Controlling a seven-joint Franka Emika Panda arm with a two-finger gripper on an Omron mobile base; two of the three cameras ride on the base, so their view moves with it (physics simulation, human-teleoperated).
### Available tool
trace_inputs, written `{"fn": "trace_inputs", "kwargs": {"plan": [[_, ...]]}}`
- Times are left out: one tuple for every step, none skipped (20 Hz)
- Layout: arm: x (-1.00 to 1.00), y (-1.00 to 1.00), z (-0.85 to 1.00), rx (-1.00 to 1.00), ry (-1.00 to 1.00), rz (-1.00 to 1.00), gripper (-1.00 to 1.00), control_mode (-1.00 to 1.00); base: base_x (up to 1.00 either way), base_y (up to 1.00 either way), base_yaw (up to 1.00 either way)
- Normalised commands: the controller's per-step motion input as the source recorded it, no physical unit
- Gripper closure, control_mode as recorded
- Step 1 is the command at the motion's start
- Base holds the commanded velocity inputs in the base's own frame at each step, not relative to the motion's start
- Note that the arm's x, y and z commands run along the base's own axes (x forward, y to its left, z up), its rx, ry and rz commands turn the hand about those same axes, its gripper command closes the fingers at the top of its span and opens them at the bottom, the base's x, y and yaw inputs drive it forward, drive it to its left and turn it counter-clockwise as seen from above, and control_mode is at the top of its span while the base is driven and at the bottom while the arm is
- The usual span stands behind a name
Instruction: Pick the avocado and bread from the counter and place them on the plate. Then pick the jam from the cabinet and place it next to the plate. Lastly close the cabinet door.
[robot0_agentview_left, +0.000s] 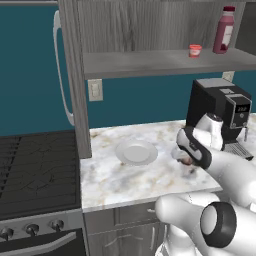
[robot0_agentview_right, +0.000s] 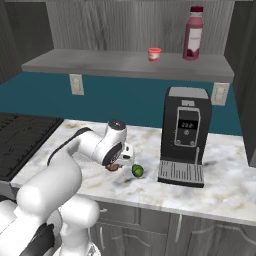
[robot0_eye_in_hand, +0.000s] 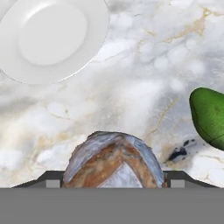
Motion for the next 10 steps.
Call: {"fn": "trace_inputs", "kwargs": {"plan": [[0.28, 0.39, 0.27, 0.0, -0.12, 0.02, 1.0, -1.0, 0.0, 0.0, 0.0], [0.32, 0.38, 0.23, 0.0, -0.11, 0.02, 1.0, -1.0, 0.0, 0.0, 0.0], [0.33, 0.35, 0.21, 0.0, -0.11, 0.01, 1.0, -1.0, 0.0, 0.0, 0.0], [0.4, 0.35, 0.19, 0.0, -0.09, 0.01, 1.0, -1.0, 0.0, 0.0, 0.0], [0.44, 0.36, 0.15, 0.0, -0.07, 0.01, 1.0, -1.0, 0.0, 0.0, 0.0], [0.45, 0.35, 0.13, 0.0, -0.07, 0.01, 1.0, -1.0, 0.0, 0.0, 0.0], [0.49, 0.35, 0.1, 0.0, -0.04, 0.01, 1.0, -1.0, 0.0, 0.0, 0.0], [0.55, 0.35, 0.07, 0.0, 0.0, 0.02, 1.0, -1.0, 0.0, 0.0, 0.0], [0.61, 0.35, 0.04, 0.0, 0.0, 0.03, 1.0, -1.0, 0.0, 0.0, 0.0], [0.64, 0.33, 0.0, 0.0, 0.0, 0.05, 1.0, -1.0, 0.0, 0.0, 0.0]]}}
